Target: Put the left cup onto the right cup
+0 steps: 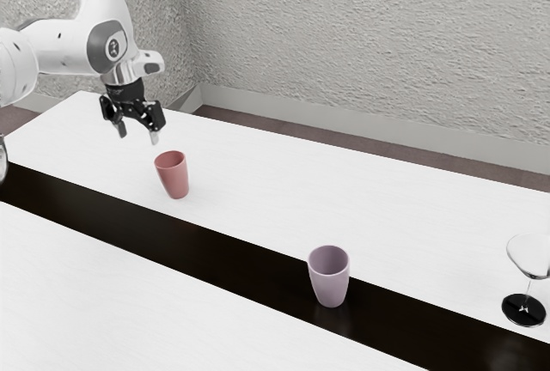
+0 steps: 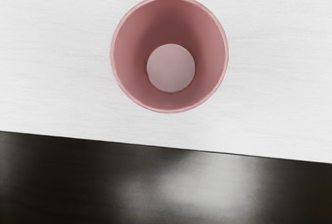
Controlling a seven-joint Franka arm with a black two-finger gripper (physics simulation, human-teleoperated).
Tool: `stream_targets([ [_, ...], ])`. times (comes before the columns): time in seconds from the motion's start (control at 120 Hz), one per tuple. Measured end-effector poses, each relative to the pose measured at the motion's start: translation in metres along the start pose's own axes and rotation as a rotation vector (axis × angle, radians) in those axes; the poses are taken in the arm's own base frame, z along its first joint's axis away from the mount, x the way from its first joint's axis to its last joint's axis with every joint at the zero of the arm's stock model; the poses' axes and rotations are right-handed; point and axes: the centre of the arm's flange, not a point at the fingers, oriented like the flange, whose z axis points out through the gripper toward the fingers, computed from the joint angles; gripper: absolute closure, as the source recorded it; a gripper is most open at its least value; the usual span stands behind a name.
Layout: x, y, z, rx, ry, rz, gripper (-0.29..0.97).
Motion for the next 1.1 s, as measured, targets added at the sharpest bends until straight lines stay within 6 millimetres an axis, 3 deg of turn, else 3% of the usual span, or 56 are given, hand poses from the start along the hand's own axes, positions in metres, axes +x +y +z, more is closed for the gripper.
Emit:
stream_targets([
  [0.333, 0.05, 0.017, 0.03, 0.001, -0.012, 0.066, 0.03],
  [0.575, 0.061, 0.033, 0.06, -0.008, -0.052, 0.108, 0.03],
  [0.783, 0.073, 0.037, 0.074, -0.008, -0.053, 0.129, 0.03],
  [1.1, 0.078, 0.04, 0.112, -0.014, -0.093, 0.146, 0.03],
])
